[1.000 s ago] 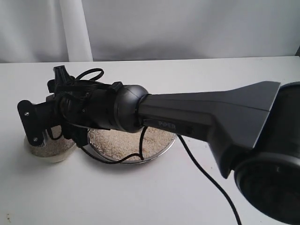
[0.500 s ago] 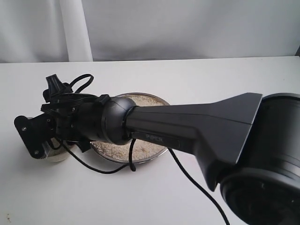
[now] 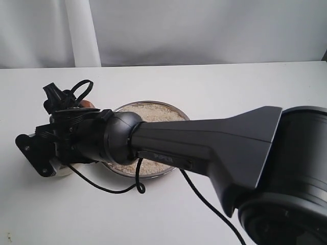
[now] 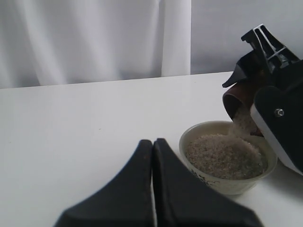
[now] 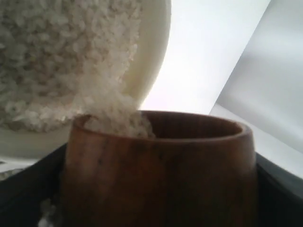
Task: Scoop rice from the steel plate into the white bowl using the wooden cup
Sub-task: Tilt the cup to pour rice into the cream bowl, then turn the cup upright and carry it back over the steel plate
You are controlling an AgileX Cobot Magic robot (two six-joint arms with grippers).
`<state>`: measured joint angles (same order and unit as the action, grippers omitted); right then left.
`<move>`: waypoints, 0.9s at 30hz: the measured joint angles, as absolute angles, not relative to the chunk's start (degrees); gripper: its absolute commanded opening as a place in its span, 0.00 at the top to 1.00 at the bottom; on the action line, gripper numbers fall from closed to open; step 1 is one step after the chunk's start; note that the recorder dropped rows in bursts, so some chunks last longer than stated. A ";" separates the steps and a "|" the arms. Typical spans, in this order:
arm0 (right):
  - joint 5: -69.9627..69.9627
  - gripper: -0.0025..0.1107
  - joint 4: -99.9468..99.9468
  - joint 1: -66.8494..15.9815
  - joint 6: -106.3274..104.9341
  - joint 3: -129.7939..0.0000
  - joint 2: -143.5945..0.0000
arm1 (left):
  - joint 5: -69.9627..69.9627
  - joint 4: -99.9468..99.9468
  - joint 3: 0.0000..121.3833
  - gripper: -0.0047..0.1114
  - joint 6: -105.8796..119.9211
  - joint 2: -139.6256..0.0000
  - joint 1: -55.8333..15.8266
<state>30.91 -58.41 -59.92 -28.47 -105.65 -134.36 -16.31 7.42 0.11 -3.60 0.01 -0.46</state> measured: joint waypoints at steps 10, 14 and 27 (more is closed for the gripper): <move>31.39 0.98 -63.73 -59.92 -28.47 -105.65 -134.36 | -16.31 7.42 0.11 0.96 -3.60 0.01 -0.46; 31.79 0.98 -66.11 -60.18 -28.47 -105.65 -134.36 | -16.31 7.42 0.11 0.96 -3.60 0.01 -0.46; 36.89 0.98 -74.68 -62.43 -30.45 -105.65 -136.17 | -16.31 7.42 0.11 0.96 -3.60 0.01 -0.46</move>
<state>36.89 -74.68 -62.43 -30.45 -105.65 -136.17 -16.31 7.42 0.11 -3.60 0.01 -0.46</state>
